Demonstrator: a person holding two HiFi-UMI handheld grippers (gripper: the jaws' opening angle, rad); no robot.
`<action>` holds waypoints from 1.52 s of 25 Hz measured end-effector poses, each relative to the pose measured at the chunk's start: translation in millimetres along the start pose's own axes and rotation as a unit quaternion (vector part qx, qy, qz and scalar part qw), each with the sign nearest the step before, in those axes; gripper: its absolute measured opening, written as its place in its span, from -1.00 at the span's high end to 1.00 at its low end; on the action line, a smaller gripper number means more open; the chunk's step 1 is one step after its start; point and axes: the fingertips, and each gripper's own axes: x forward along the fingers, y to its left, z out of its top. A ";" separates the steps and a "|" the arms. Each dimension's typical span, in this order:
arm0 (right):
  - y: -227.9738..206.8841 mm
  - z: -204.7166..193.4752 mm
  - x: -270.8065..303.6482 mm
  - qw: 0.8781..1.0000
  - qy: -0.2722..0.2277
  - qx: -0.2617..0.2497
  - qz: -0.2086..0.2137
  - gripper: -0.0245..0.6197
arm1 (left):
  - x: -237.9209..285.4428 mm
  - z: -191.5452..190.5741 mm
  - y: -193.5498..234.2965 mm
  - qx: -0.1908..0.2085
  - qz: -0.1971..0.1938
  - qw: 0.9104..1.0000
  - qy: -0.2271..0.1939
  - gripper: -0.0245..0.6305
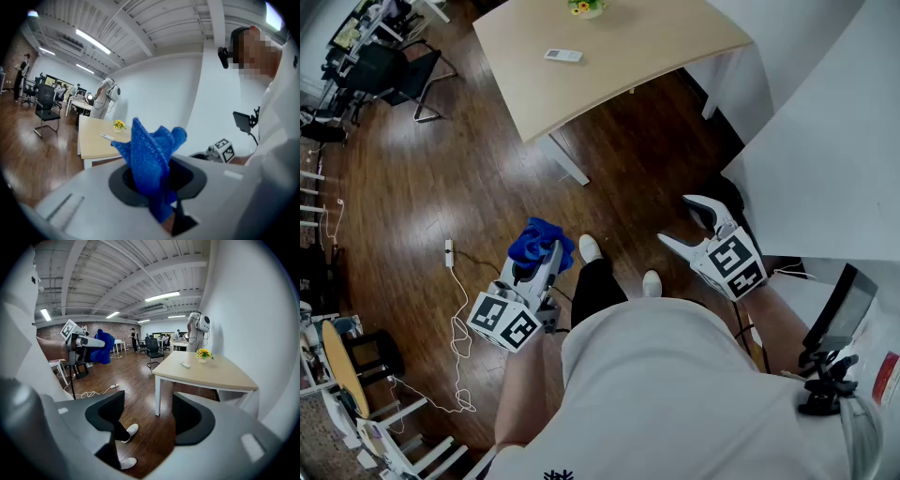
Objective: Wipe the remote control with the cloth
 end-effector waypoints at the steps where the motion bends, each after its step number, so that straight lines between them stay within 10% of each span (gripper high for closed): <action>1: -6.7 2.2 4.6 1.000 0.000 0.002 -0.004 -0.08 | 5.3 3.9 9.1 -0.001 0.000 1.000 0.001 0.59; 24: -219.9 129.9 265.7 0.996 0.074 -0.007 -0.042 -0.08 | 245.0 113.6 254.5 -0.025 -0.116 0.992 0.041 0.59; 38: -313.1 128.7 437.6 0.994 0.094 -0.047 0.023 -0.08 | 274.9 141.7 302.7 -0.051 0.001 0.999 0.011 0.59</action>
